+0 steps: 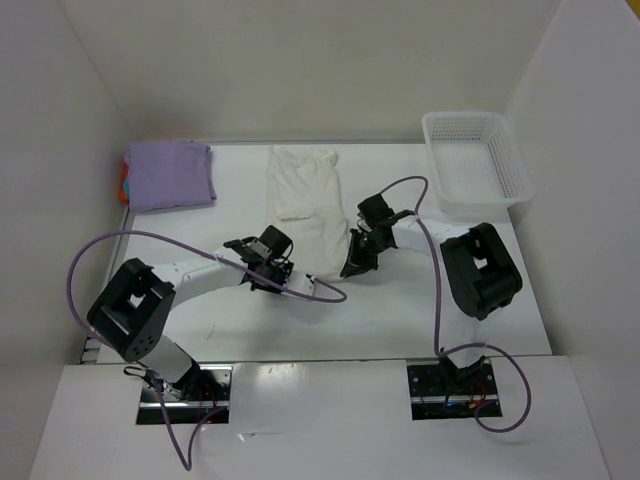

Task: Fold and stack the t-shirts
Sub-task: Grab one side of the 2/3 rectangular tshirt with both arms, then fold the long partially folded tshirt into a neat square

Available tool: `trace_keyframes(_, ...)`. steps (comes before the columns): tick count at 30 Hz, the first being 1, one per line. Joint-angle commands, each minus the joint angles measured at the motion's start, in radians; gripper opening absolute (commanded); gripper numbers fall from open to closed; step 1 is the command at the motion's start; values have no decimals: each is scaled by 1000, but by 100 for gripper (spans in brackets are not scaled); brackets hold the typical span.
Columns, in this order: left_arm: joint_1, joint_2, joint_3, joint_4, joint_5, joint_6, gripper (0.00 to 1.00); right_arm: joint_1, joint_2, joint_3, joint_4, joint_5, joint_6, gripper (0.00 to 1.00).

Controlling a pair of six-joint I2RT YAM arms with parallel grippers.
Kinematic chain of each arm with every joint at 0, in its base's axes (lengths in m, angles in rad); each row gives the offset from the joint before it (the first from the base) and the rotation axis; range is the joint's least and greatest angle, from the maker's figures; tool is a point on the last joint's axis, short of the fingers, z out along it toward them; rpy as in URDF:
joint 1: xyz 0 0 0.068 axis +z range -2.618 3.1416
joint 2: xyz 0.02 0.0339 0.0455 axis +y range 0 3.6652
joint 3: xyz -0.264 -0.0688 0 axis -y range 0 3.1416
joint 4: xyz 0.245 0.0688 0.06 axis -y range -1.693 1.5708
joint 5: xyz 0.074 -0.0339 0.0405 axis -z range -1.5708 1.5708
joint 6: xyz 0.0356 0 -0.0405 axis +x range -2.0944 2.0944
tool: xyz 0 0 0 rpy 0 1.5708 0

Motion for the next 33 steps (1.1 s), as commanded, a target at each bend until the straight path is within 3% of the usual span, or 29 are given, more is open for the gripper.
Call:
trace_keyframes(1,-48,-86,-9,-201,61,-88,0,4,-131,-61,-95,-34,-59,0)
trace_keyframes(5,-129,-159,-20,-329,79,-150,0,44,-253,-128,-170,-77,-78,0)
trace_keyframes(11,-201,-268,5,-543,79,-216,0,228,-423,-219,-276,-100,0,0)
trace_keyframes(16,-261,-345,124,-739,127,-264,0,391,-622,-256,-342,-111,167,0)
trace_keyframes(23,-281,-374,308,-850,208,-368,0,523,-819,-256,-351,-111,411,0)
trace_keyframes(28,-221,-290,541,-850,208,-366,0,523,-854,-193,-397,-60,435,0)
trace_keyframes(33,-126,-166,676,-770,208,-366,0,353,-854,-183,-428,-115,360,0)
